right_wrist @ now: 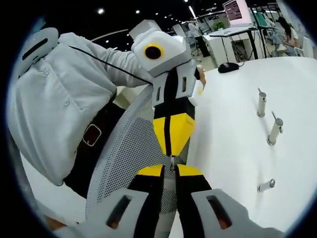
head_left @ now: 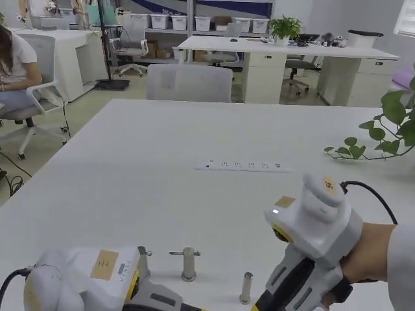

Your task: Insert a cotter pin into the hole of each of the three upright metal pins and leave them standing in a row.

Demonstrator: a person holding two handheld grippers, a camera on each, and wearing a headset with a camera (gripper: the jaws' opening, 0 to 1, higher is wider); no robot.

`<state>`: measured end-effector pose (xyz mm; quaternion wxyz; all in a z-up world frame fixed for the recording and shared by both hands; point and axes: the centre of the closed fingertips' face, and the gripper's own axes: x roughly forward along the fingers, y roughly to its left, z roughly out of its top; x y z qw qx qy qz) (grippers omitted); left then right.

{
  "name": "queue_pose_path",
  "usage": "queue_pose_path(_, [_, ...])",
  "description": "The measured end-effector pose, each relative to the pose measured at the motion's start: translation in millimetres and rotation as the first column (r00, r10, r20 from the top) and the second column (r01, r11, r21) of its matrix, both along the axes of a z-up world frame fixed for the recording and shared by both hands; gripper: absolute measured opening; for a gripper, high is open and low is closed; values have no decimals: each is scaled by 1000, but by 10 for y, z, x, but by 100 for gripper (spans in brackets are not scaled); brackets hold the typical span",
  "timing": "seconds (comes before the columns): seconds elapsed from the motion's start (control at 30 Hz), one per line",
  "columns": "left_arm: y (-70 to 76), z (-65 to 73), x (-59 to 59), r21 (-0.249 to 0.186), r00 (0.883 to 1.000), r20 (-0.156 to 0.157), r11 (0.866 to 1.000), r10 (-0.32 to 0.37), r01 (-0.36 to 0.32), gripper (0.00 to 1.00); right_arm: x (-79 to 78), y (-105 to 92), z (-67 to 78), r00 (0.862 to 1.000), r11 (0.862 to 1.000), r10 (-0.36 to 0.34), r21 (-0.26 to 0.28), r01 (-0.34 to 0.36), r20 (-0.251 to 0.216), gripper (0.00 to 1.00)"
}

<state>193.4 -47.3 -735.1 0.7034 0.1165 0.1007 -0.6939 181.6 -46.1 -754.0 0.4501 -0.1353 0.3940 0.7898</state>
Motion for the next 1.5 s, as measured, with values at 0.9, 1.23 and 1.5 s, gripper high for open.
queue_pose_path(0.9, [15, -89, 135, 9, 994, -58, 996, 89, -89, 0, 180, 28, -74, 953, 1000, -7, -22, 15, 302, 4])
queue_pose_path(1.23, [80, -154, 289, 6, 981, -92, 985, 171, -171, 0, 328, 73, -63, 886, 996, -72, -18, 90, 458, 3])
queue_pose_path(1.5, [57, -169, 334, -1, 977, -102, 982, 188, -189, 0, 388, 42, -83, 872, 994, -78, -35, 108, 483, 3])
